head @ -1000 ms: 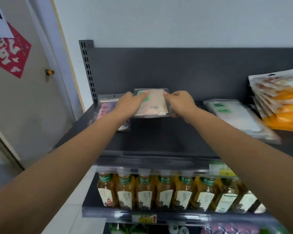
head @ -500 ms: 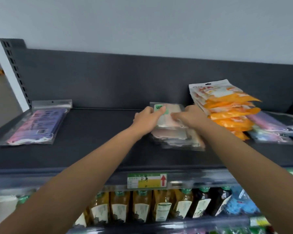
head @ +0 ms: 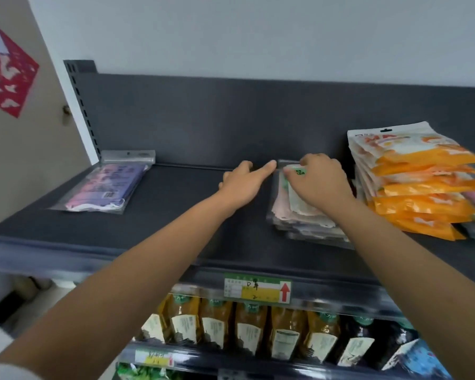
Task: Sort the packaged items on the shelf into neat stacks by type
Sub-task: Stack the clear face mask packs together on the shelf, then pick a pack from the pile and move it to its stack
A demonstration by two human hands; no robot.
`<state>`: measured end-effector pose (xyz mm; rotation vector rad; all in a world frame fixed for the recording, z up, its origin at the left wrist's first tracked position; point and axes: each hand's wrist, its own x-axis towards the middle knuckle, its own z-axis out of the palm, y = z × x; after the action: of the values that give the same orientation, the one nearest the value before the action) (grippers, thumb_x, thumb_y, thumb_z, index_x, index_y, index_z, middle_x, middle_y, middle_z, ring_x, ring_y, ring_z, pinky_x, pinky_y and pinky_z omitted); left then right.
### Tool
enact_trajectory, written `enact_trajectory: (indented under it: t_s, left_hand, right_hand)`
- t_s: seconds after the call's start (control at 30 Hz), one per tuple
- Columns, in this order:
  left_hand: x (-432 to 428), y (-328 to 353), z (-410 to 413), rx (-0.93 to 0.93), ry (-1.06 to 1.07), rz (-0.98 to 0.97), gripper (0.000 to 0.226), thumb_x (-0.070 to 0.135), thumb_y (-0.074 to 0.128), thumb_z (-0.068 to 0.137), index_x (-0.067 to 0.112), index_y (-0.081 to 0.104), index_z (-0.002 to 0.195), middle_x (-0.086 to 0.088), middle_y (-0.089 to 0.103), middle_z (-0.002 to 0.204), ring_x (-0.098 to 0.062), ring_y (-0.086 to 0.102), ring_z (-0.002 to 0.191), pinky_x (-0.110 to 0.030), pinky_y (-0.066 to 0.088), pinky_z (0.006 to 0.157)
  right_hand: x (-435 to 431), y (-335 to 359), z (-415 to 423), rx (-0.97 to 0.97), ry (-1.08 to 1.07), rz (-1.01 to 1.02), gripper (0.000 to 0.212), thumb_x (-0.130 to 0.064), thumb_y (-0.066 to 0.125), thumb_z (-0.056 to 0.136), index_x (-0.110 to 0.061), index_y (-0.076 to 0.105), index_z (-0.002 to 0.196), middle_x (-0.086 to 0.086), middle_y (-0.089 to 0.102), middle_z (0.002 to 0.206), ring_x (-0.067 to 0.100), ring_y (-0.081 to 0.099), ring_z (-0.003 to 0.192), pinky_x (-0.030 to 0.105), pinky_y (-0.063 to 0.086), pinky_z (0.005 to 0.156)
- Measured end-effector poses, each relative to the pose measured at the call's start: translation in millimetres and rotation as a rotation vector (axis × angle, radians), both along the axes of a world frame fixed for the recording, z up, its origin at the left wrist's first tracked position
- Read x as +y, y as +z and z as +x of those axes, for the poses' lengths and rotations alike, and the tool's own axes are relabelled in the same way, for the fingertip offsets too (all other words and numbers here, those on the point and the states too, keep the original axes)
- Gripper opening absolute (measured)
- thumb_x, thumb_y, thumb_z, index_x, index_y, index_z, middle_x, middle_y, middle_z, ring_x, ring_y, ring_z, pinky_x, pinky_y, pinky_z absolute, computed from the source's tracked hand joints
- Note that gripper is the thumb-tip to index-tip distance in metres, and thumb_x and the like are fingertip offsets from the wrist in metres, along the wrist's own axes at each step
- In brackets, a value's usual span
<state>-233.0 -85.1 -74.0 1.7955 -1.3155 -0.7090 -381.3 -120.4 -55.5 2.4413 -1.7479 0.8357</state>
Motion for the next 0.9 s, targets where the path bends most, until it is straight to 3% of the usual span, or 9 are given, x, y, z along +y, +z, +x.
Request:
enact_trajectory:
  t_s: [0.23, 0.37, 0.5, 0.57, 0.63, 0.73, 0.77, 0.9]
  left_hand:
    - [47.3, 5.8, 128.9, -0.197, 0.269, -0.009, 0.077, 0.07, 0.046, 0.084, 0.016, 0.043, 0.139, -0.008, 0.043, 0.147, -0.031, 0.033, 0.137, -0.047, 0.028, 0.111]
    - [77.4, 3.5, 199.6, -0.308, 0.413, 0.102, 0.086, 0.073, 0.047, 0.082, 0.014, 0.039, 0.143, -0.015, 0.038, 0.15, -0.036, 0.033, 0.138, -0.043, 0.029, 0.11]
    - [70.0, -30.9, 284.1, -0.159, 0.426, 0.124, 0.134, 0.101, 0.047, 0.032, 0.023, 0.041, 0.141, -0.007, 0.049, 0.143, -0.033, 0.049, 0.125, -0.05, 0.04, 0.103]
    - [53.9, -61.8, 331.7, -0.087, 0.42, 0.113, 0.13, 0.1, 0.049, 0.025, 0.031, 0.046, 0.136, 0.0, 0.056, 0.135, -0.028, 0.054, 0.12, -0.05, 0.042, 0.101]
    - [71.1, -50.1, 324.7, -0.002, 0.371, 0.064, 0.109, 0.094, 0.058, 0.041, 0.03, 0.054, 0.129, 0.002, 0.063, 0.126, -0.025, 0.059, 0.113, -0.045, 0.044, 0.099]
    - [95.9, -22.6, 300.6, 0.162, 0.332, -0.02, 0.07, 0.059, 0.068, 0.073, 0.009, 0.059, 0.122, -0.009, 0.066, 0.116, -0.025, 0.063, 0.101, -0.034, 0.049, 0.081]
    - [97.2, -20.9, 298.2, 0.193, 0.341, -0.049, 0.064, 0.049, 0.069, 0.078, 0.006, 0.056, 0.124, -0.009, 0.064, 0.119, -0.025, 0.062, 0.104, -0.035, 0.049, 0.083]
    - [96.1, -19.5, 288.8, 0.244, 0.343, -0.135, 0.069, 0.028, 0.073, 0.084, 0.003, 0.04, 0.14, -0.008, 0.052, 0.132, -0.027, 0.055, 0.118, -0.041, 0.046, 0.099]
  right_hand:
    - [24.4, -5.7, 111.4, -0.159, 0.241, 0.179, 0.049, -0.048, 0.053, 0.091, -0.008, 0.061, 0.119, 0.01, 0.061, 0.122, 0.028, 0.058, 0.111, 0.031, 0.044, 0.083]
    - [39.1, -14.9, 174.9, -0.193, 0.309, 0.363, 0.049, -0.047, 0.054, 0.091, 0.0, 0.067, 0.098, 0.011, 0.07, 0.097, 0.027, 0.065, 0.089, 0.032, 0.049, 0.071]
    - [49.1, -22.6, 226.3, -0.185, 0.308, 0.437, 0.048, -0.044, 0.054, 0.091, -0.009, 0.049, 0.06, 0.004, 0.053, 0.059, 0.022, 0.053, 0.061, 0.027, 0.033, 0.051]
    - [54.9, -26.2, 248.4, -0.208, 0.304, 0.471, 0.051, -0.041, 0.055, 0.091, -0.013, 0.036, 0.054, 0.001, 0.039, 0.051, 0.018, 0.041, 0.049, 0.027, 0.027, 0.046]
    - [58.2, -30.4, 266.8, -0.228, 0.297, 0.507, 0.05, -0.039, 0.056, 0.091, -0.015, 0.032, 0.054, 0.001, 0.033, 0.051, 0.018, 0.034, 0.048, 0.028, 0.025, 0.045]
    - [60.3, -36.9, 287.3, -0.267, 0.287, 0.554, 0.045, -0.037, 0.059, 0.088, -0.018, 0.035, 0.055, 0.001, 0.035, 0.055, 0.024, 0.038, 0.06, 0.029, 0.024, 0.047]
    - [60.6, -38.1, 290.9, -0.283, 0.279, 0.561, 0.043, -0.036, 0.061, 0.086, -0.018, 0.036, 0.056, 0.001, 0.036, 0.056, 0.024, 0.038, 0.063, 0.029, 0.024, 0.048]
    - [61.9, -37.7, 288.1, -0.376, 0.238, 0.574, 0.031, -0.02, 0.065, 0.082, -0.015, 0.043, 0.061, 0.001, 0.044, 0.06, 0.019, 0.043, 0.058, 0.027, 0.029, 0.047]
